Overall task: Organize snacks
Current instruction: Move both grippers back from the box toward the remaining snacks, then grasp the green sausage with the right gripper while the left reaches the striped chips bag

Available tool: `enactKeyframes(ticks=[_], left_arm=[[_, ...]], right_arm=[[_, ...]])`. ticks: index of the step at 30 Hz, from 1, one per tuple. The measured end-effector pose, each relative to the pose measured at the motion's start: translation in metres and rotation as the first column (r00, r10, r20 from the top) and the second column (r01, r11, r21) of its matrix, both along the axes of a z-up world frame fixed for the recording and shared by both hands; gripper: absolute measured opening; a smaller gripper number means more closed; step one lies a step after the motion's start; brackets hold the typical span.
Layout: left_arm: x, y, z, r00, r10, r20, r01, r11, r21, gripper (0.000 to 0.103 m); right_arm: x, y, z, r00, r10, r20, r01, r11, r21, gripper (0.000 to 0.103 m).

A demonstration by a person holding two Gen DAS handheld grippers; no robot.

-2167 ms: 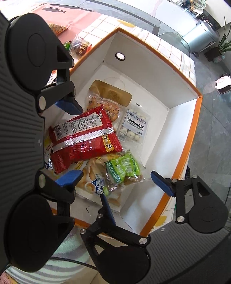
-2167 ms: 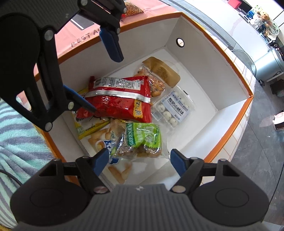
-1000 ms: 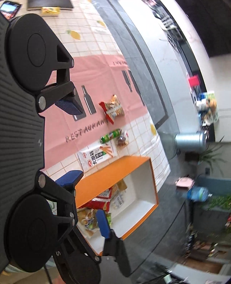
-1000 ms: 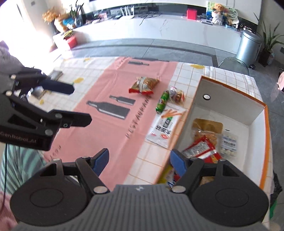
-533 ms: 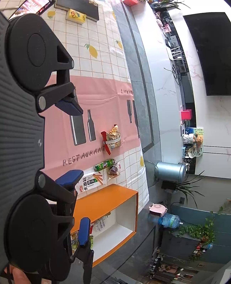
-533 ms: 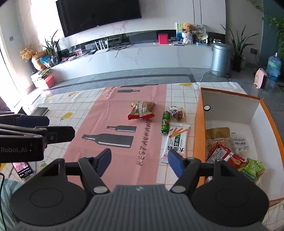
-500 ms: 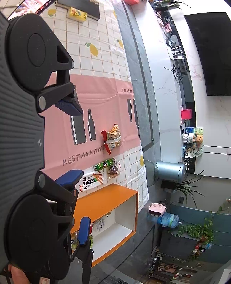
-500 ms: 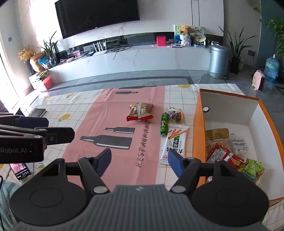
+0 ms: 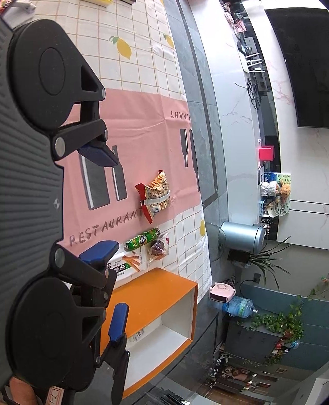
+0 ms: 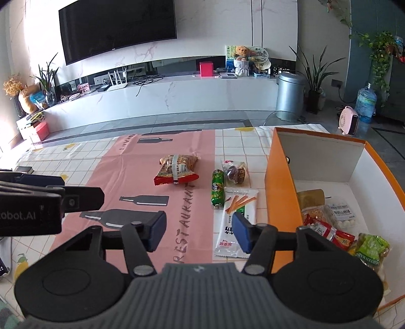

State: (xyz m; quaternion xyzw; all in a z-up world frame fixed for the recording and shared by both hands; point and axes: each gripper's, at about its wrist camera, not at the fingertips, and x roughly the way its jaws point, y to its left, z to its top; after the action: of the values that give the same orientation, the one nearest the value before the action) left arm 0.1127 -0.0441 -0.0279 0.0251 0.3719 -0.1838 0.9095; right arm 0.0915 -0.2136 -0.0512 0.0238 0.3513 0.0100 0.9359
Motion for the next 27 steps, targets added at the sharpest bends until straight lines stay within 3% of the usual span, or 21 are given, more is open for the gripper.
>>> enactKeyframes(ticks=[10, 19, 25, 27], left_arm=[[0.065, -0.010, -0.045, 0.998, -0.014, -0.056, 0.016, 0.999, 0.034, 0.073], [0.110, -0.021, -0.079, 0.998, -0.051, -0.038, 0.053, 0.998, 0.038, 0.069], [0.123, -0.025, -0.090, 0.997, -0.072, -0.034, 0.073, 0.997, 0.014, 0.057], [0.125, -0.027, -0.093, 0.996, -0.083, -0.039, 0.083, 0.997, -0.001, 0.047]], right_arm=[[0.075, -0.001, -0.042, 0.997, -0.030, -0.072, 0.030, 1.000, 0.005, 0.039], [0.121, -0.005, -0.073, 0.993, -0.054, -0.104, 0.057, 0.998, 0.025, 0.039], [0.134, -0.008, -0.084, 0.992, -0.064, -0.104, 0.066, 0.998, 0.020, 0.038], [0.137, -0.008, -0.087, 0.993, -0.063, -0.102, 0.064, 0.998, 0.013, 0.038]])
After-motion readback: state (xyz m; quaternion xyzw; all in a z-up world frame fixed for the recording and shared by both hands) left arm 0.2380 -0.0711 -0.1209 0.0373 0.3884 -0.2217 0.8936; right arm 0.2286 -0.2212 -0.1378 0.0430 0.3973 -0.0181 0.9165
